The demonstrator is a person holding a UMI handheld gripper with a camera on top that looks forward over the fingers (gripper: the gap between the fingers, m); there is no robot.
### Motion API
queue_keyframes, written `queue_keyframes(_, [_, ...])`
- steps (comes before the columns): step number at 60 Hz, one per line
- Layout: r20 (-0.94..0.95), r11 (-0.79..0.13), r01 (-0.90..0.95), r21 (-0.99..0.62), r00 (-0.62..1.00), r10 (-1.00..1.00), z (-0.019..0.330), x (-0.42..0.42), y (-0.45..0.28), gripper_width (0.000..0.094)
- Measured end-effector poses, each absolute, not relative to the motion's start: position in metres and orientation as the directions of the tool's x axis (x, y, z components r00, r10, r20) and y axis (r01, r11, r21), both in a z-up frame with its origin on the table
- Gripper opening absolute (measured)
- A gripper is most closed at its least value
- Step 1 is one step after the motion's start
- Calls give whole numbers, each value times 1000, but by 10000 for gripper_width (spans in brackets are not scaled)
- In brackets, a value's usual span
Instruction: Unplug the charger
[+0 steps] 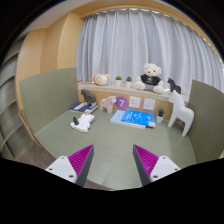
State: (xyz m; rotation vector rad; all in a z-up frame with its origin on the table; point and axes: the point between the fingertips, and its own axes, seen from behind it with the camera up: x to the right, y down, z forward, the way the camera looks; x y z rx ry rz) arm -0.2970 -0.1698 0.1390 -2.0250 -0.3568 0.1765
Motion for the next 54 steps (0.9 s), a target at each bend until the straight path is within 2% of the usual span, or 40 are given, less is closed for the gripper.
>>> queue_keyframes(9, [21, -470, 192, -862, 939, 344, 103, -336, -175, 777])
queue_keyframes(19, [-21, -509, 178, -842, 932, 362, 55, -427, -154, 777])
queue_keyframes(35, [-42, -537, 142, -832, 948, 316, 15, -556, -53, 771])
queue_keyframes(43, [-41, -519, 101, -849, 966, 254, 11, -592, 5, 705])
queue_keyframes(54, [-34, -516, 60, -855, 985, 171, -7, -612, 52, 558])
